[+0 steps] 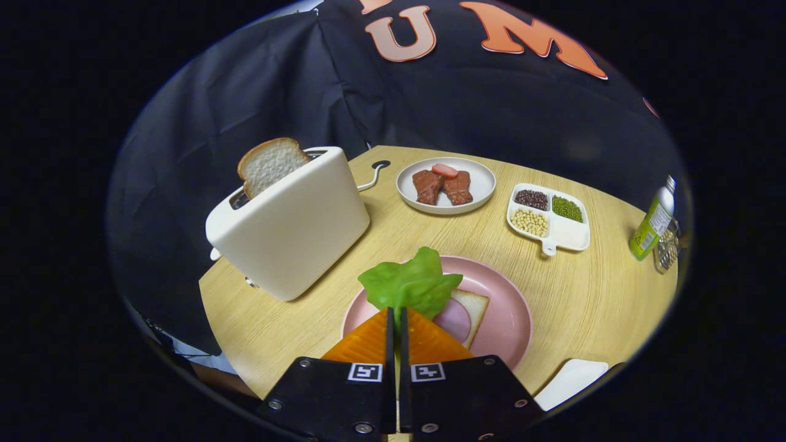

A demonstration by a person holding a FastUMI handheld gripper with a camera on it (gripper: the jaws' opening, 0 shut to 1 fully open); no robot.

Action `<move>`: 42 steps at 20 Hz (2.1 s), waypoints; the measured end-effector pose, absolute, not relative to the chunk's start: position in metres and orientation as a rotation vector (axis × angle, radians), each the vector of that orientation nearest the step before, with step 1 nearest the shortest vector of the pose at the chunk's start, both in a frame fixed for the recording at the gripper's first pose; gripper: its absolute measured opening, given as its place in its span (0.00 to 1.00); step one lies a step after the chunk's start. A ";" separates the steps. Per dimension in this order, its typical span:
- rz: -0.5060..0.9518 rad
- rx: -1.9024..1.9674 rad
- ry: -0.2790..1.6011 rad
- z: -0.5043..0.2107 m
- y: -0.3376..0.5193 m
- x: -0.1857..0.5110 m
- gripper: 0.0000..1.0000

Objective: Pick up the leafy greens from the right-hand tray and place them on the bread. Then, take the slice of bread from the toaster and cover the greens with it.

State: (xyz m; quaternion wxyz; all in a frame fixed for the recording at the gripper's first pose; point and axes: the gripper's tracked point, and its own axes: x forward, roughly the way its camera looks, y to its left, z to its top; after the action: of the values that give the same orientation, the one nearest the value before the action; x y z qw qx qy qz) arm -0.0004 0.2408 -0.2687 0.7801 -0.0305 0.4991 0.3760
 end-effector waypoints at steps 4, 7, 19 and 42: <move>0.729 -0.098 1.112 -0.292 0.227 0.009 0.04; 0.681 -0.158 1.108 -0.299 0.221 0.012 0.17; 0.620 -0.103 0.975 -0.192 0.248 0.039 0.78; 0.753 -0.093 1.087 -0.109 0.454 0.037 0.93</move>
State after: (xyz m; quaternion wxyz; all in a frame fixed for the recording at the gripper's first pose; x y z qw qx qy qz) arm 0.0371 0.4541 -0.1090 0.7882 -0.0432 0.5046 0.3496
